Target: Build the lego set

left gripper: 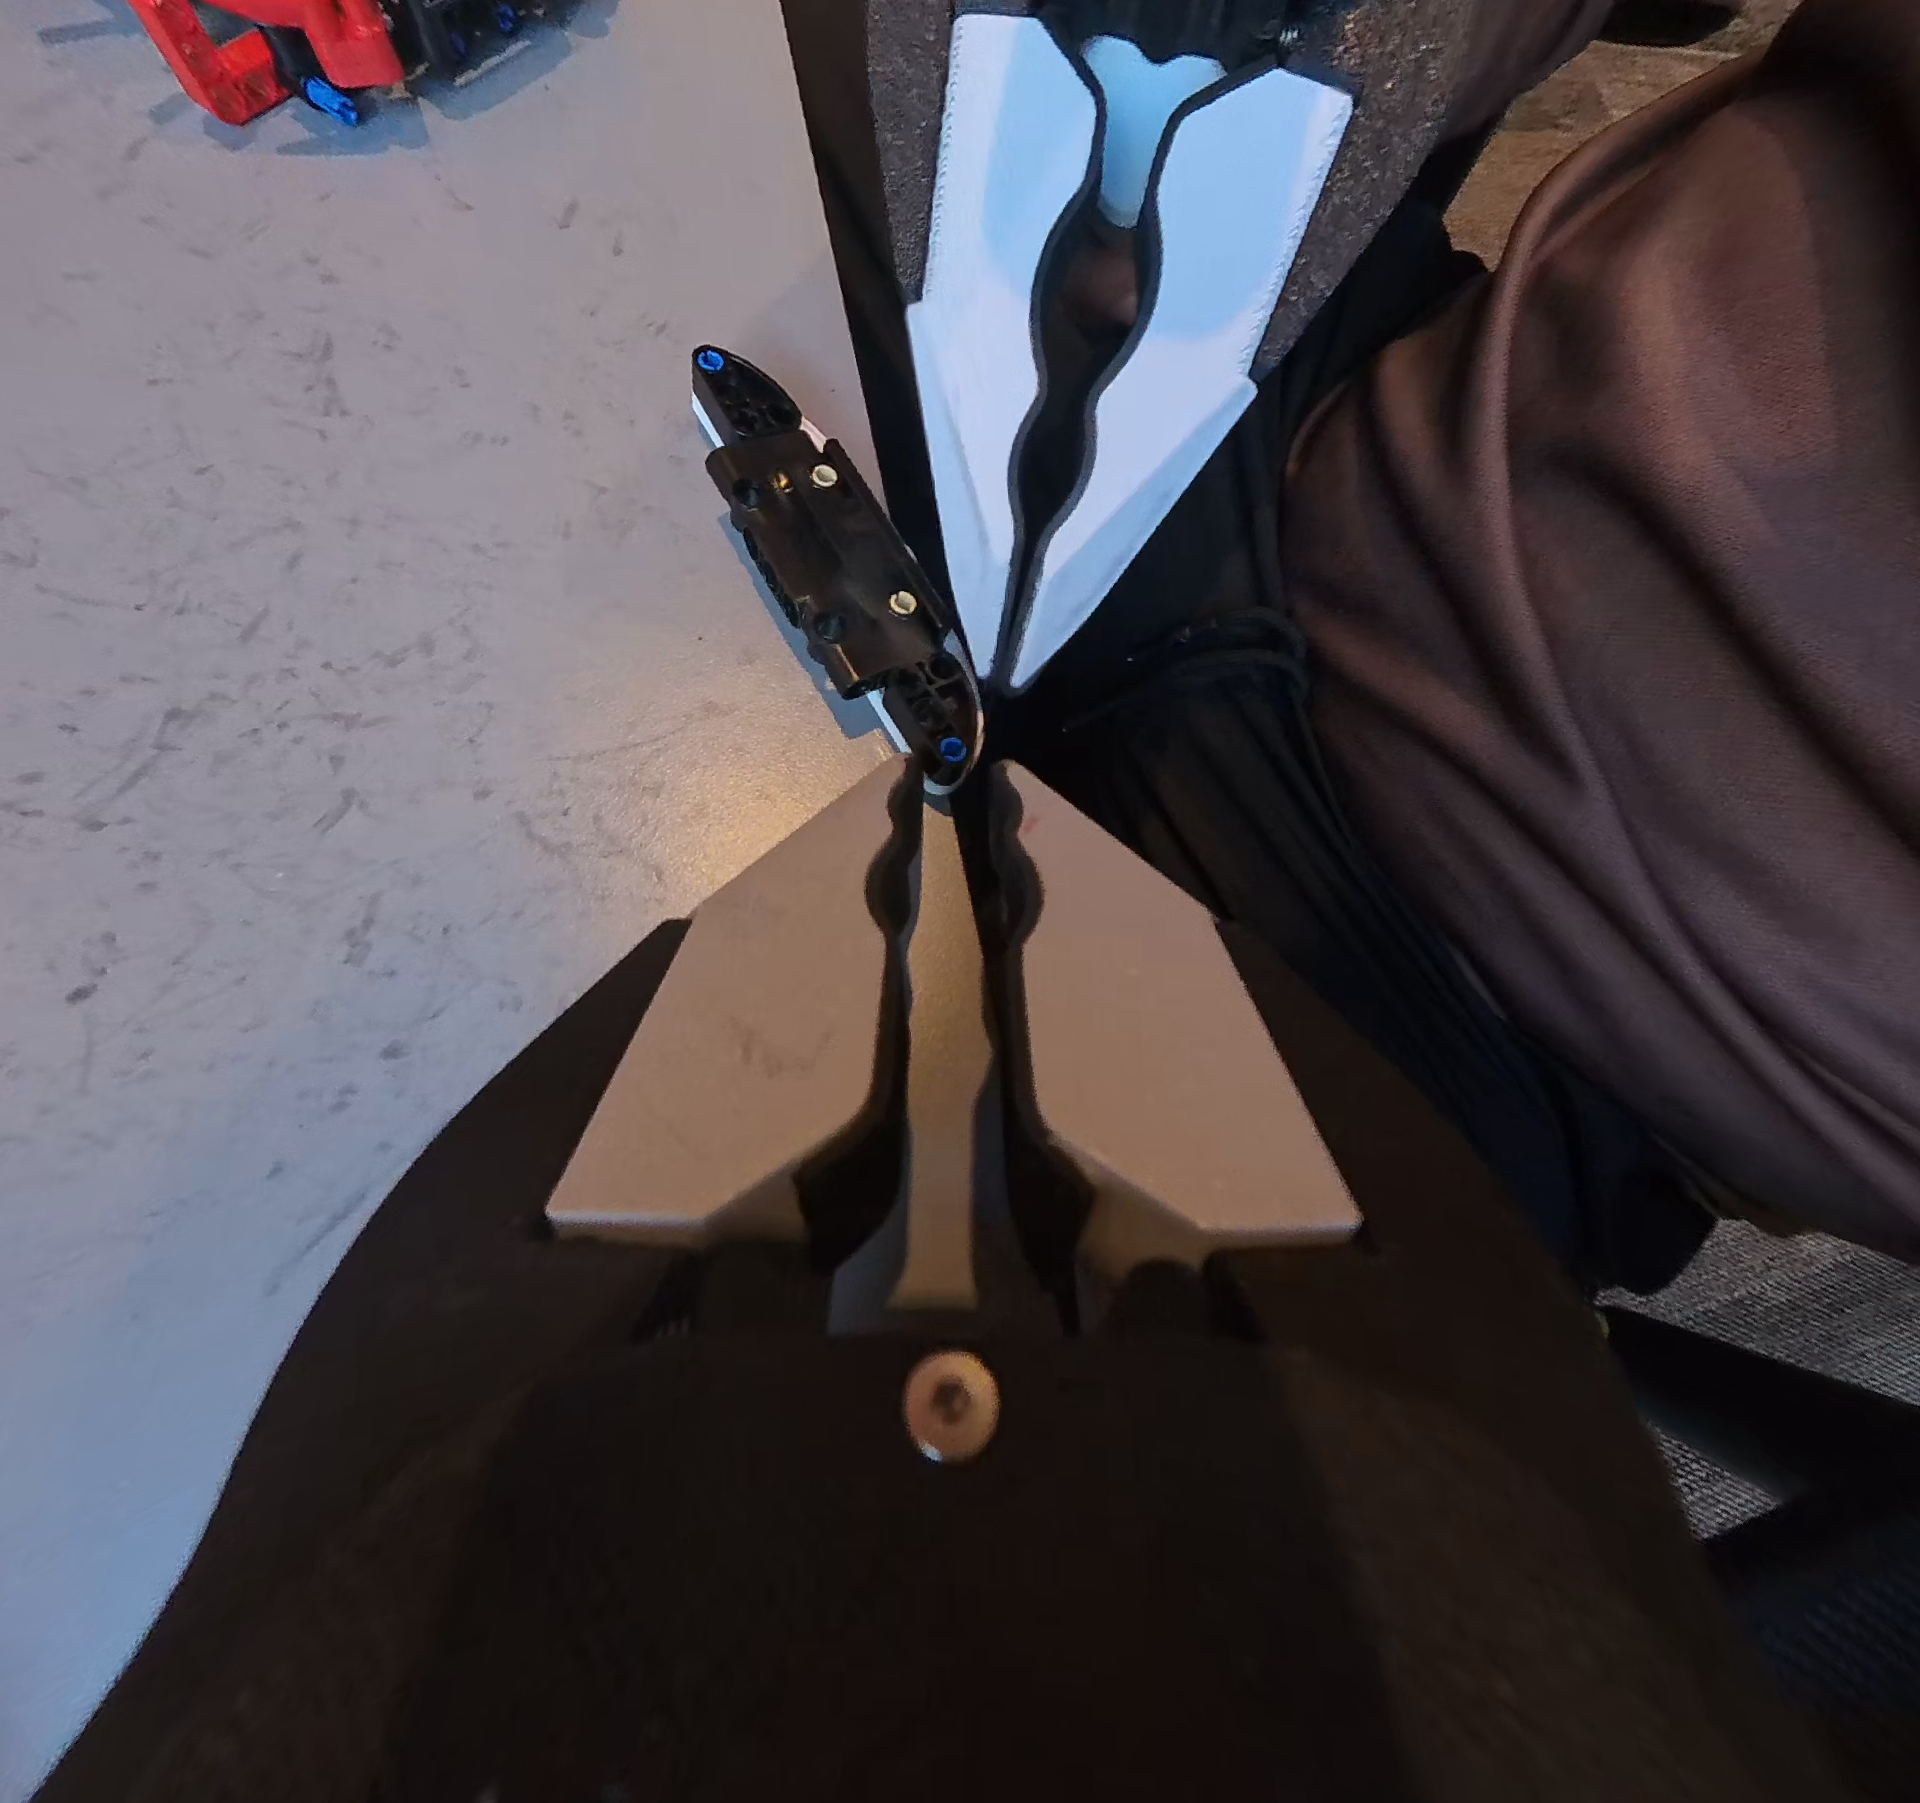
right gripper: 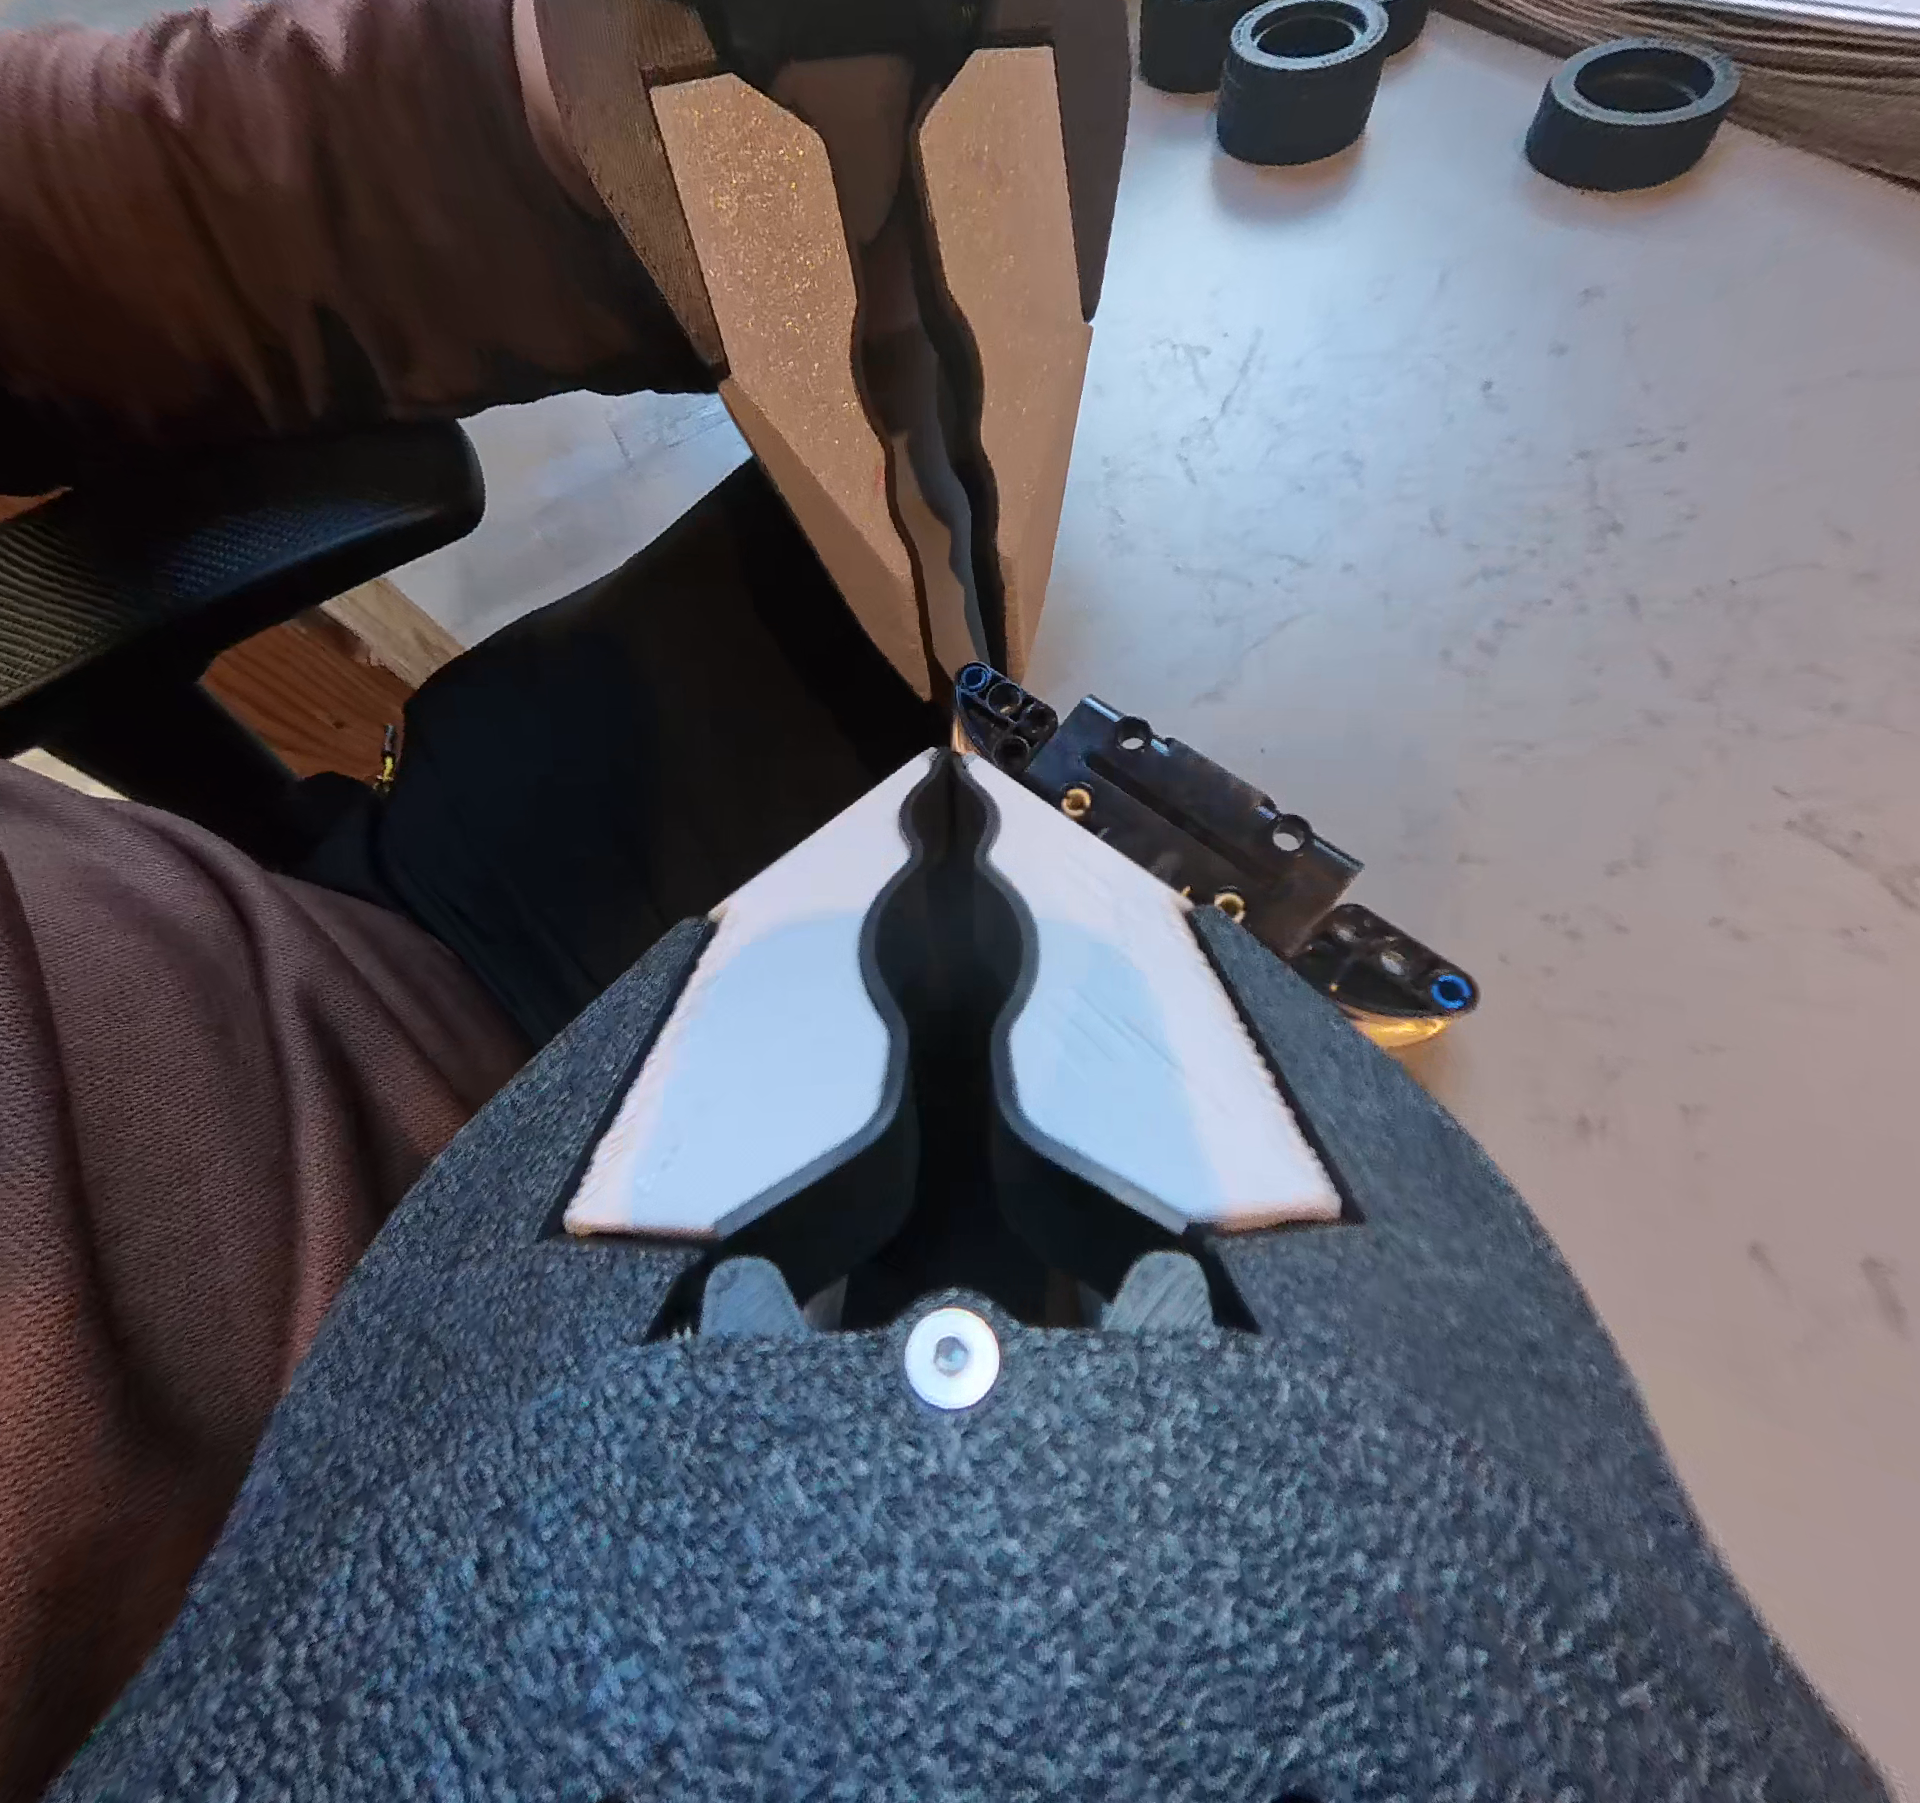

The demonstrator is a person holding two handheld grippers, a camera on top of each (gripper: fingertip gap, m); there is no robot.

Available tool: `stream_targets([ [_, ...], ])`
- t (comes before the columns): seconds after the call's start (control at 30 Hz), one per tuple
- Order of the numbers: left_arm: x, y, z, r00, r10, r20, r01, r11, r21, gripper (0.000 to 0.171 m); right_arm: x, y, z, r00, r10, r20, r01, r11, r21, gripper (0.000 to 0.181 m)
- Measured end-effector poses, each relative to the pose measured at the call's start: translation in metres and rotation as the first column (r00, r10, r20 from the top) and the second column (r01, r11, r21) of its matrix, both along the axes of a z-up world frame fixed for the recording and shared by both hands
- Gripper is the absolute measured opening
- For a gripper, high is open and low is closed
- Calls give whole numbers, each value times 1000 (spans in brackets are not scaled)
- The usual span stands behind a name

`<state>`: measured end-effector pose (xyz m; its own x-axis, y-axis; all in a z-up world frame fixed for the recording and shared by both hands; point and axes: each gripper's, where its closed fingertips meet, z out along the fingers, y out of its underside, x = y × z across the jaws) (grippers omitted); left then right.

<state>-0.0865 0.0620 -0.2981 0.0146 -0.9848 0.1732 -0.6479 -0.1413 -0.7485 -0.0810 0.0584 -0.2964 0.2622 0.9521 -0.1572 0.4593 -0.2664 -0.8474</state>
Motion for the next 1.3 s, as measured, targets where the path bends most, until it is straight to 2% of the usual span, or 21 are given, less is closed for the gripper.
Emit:
stream_targets([
  [0.53,0,-1,1,1000,-8,8,8,1000,-14,7,-2,-2,1,997,-53,-52,51,998,-25,0],
  [0.77,0,-1,-2,1000,-8,-9,8,1000,2,12,-2,-1,1,997,-57,-54,56,998,-22,0],
  [0.97,0,1,-2,1000,17,-10,-16,1000,26,6,-1,1,0,997,-63,-50,62,998,-16,0],
  [1.1,2,-1,-2,1000,20,-9,-20,1000,7,15,0,2,0,997,-66,-41,67,998,6,0],
  [1.3,2,2,-2,999,36,-9,-36,999,-1,18,0,1,2,997,-59,-48,59,998,-2,0],
])
